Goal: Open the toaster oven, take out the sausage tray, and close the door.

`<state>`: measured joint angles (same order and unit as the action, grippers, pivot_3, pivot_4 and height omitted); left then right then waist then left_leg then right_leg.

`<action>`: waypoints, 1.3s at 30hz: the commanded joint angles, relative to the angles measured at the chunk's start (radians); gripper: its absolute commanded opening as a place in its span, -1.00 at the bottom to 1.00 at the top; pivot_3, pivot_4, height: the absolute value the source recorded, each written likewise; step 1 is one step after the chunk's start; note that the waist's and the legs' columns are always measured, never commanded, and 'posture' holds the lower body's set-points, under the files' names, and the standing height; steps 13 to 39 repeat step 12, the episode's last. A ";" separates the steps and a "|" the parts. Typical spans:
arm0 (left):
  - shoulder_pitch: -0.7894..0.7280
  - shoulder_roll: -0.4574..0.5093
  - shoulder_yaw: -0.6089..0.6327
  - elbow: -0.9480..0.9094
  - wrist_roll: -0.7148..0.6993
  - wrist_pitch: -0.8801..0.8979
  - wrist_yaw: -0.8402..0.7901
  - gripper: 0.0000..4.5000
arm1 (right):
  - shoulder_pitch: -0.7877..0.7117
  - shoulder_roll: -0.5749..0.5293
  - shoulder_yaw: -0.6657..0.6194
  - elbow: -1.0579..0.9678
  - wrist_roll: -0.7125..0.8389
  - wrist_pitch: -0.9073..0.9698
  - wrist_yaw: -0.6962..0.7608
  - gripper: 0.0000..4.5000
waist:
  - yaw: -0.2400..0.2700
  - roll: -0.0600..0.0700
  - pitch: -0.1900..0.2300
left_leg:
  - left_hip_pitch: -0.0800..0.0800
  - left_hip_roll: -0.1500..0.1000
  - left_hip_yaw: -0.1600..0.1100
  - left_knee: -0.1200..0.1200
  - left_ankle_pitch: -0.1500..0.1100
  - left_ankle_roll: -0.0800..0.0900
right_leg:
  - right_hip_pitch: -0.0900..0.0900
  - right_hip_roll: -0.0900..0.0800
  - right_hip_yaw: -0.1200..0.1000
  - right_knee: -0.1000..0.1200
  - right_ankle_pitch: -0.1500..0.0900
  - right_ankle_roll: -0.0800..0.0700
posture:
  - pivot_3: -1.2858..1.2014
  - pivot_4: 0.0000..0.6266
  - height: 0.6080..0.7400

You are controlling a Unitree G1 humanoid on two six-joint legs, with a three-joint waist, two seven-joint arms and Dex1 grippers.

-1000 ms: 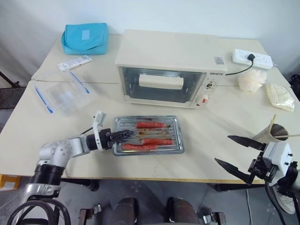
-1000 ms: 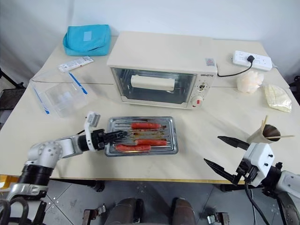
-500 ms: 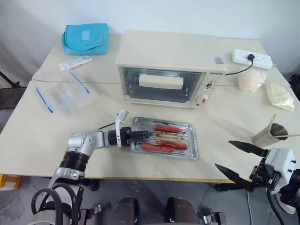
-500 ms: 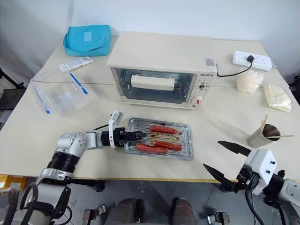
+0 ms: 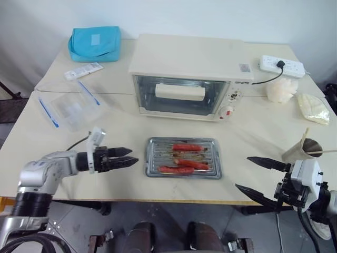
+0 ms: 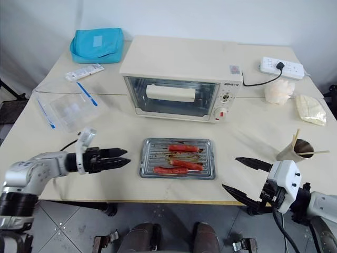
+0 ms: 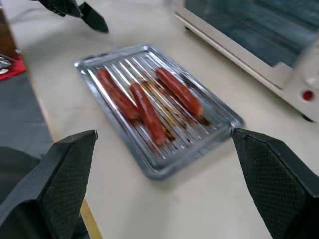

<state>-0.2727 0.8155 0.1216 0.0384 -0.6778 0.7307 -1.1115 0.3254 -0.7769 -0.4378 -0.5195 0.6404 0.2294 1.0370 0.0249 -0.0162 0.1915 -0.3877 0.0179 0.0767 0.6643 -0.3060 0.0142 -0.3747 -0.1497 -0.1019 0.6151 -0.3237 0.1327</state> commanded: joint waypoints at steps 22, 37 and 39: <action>0.217 -0.020 0.214 -0.060 0.167 -0.688 -0.115 0.99 | -0.141 -0.045 0.065 0.063 0.006 -0.032 0.134 1.00 | -0.002 0.000 0.000 | 0.000 0.001 0.001 0.000 -0.002 0.000 | 0.000 0.000 -0.001 -0.004 0.000 0.000 | 0.03 -0.52 1.00; 0.217 -0.020 0.214 -0.060 0.167 -0.688 -0.115 0.99 | -0.141 -0.045 0.065 0.063 0.006 -0.032 0.134 1.00 | -0.002 0.000 0.000 | 0.000 0.001 0.001 0.000 -0.002 0.000 | 0.000 0.000 -0.001 -0.004 0.000 0.000 | 0.03 -0.52 1.00; 0.217 -0.020 0.214 -0.060 0.167 -0.688 -0.115 0.99 | -0.141 -0.045 0.065 0.063 0.006 -0.032 0.134 1.00 | -0.002 0.000 0.000 | 0.000 0.001 0.001 0.000 -0.002 0.000 | 0.000 0.000 -0.001 -0.004 0.000 0.000 | 0.03 -0.52 1.00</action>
